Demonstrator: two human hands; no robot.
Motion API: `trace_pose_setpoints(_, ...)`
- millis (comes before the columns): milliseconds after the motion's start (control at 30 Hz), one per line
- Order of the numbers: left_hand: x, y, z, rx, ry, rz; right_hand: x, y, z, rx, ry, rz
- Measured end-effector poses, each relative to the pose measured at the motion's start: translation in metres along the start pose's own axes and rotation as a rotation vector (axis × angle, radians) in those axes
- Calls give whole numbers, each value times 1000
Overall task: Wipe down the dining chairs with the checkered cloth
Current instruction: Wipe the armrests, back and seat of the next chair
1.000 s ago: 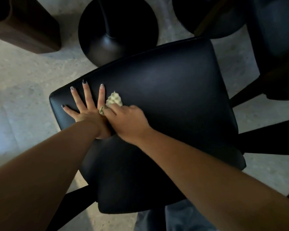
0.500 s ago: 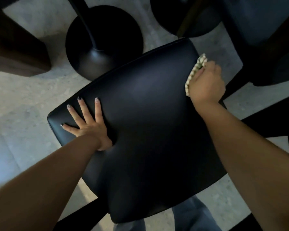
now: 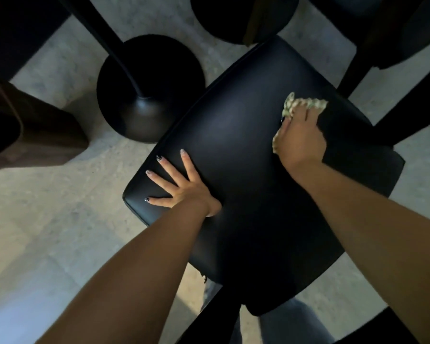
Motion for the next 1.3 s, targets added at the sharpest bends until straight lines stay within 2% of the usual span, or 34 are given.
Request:
trace_pose_setpoints(300,7,-2,-1,18,76,-38,-25,6,13,57,-100,64)
trace_pose_setpoints(533,6,-5,-3,43,142,-87,-38,23,14,88,-176,-13)
trace_pose_setpoints(633,-4,1,-6,44,120,-76,-56,74,10,156,-147,181)
trace_pose_setpoints(733,-17,14,-18,73,71,18,-84,136,-1,244,-13,512)
trace_pose_setpoints(800,-22,46,-36,120,50,169,-99,158,-6,284,69,651)
trace_pose_setpoints(933,-40,159,-73,471,1,570,-113,187,-13,485,248,798)
trace_pose_setpoints(1000,-49,211,-88,659,-26,674,-122,208,-16,593,353,933)
trace_pose_setpoints(1033,-51,228,-92,748,-33,693,-125,215,-19,567,388,974)
trace_pose_setpoints(1100,-49,250,-95,892,-32,687,-120,223,-23,459,404,977)
trace_pose_setpoints(1167,-47,255,-92,982,0,678,-107,228,-13,428,310,959)
trace_pose_setpoints(1233,-45,253,-88,1001,19,683,-96,228,4,463,202,936)
trace_pose_setpoints(1300,-42,253,-86,1008,22,693,-88,220,11,519,214,897)
Point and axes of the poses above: each hand's wrist, its own x-axis towards the middle knuckle, its own z-axis out of the palm, y = z × x, the point moved 10 cm from there along x, towards the middle knuckle, and after that the axes turned 10 degrees about -y, right-handed, at the moved point
